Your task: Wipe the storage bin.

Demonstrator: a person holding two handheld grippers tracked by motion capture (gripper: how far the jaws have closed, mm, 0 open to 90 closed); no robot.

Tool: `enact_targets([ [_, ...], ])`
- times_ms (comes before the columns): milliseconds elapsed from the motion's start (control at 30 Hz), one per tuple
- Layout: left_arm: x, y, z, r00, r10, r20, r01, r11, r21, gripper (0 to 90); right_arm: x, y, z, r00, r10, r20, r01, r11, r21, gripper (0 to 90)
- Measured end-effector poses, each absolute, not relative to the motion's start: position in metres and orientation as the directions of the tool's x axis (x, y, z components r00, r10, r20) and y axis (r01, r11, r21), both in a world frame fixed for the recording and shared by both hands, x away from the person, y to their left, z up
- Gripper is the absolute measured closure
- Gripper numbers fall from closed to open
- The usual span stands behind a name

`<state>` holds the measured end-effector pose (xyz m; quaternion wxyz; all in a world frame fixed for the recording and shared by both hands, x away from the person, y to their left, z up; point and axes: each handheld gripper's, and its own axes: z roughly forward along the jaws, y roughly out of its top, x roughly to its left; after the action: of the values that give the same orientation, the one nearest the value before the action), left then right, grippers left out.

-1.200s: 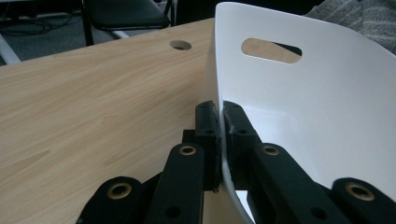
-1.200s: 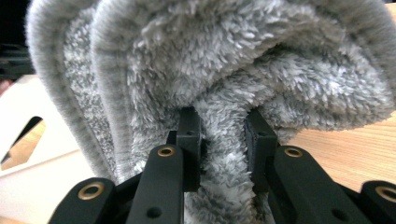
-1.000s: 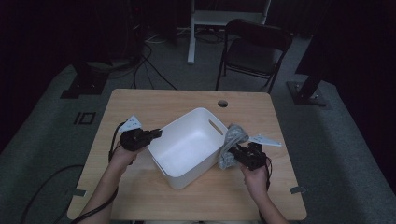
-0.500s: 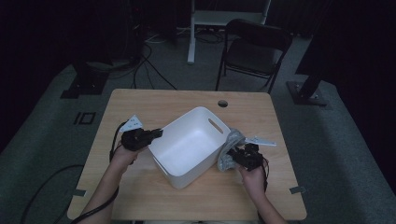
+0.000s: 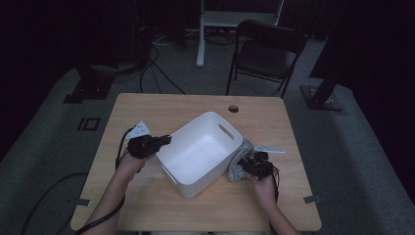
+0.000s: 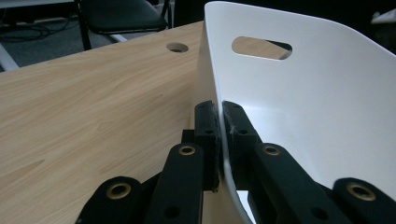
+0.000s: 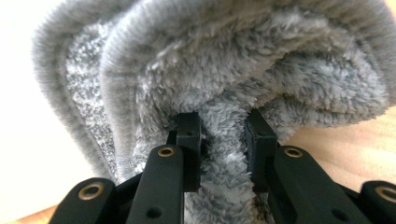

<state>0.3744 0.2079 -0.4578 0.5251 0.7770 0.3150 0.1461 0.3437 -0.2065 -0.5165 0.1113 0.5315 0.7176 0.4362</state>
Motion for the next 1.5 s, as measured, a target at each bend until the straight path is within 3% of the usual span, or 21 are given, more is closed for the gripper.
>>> enact_targets([
  [333, 0.374, 0.207, -0.458, 0.749, 0.655, -0.103, 0.339, -0.245, 0.908, 85.5, 0.350, -0.206, -0.527, -0.398, 0.865, 0.305, 0.701, 0.072, 0.710, 73.0],
  [700, 0.374, 0.205, -0.458, 0.751, 0.653, -0.097, 0.335, -0.251, 0.908, 85.9, 0.314, -0.204, -0.463, -0.485, 0.843, 0.235, 0.520, 0.062, 0.852, 72.9],
  [1500, 0.375, 0.199, -0.457, 0.756, 0.650, -0.076, 0.322, -0.269, 0.908, 85.4, 0.336, -0.200, -0.507, -0.426, 0.867, 0.258, 0.634, 0.083, 0.768, 72.8],
])
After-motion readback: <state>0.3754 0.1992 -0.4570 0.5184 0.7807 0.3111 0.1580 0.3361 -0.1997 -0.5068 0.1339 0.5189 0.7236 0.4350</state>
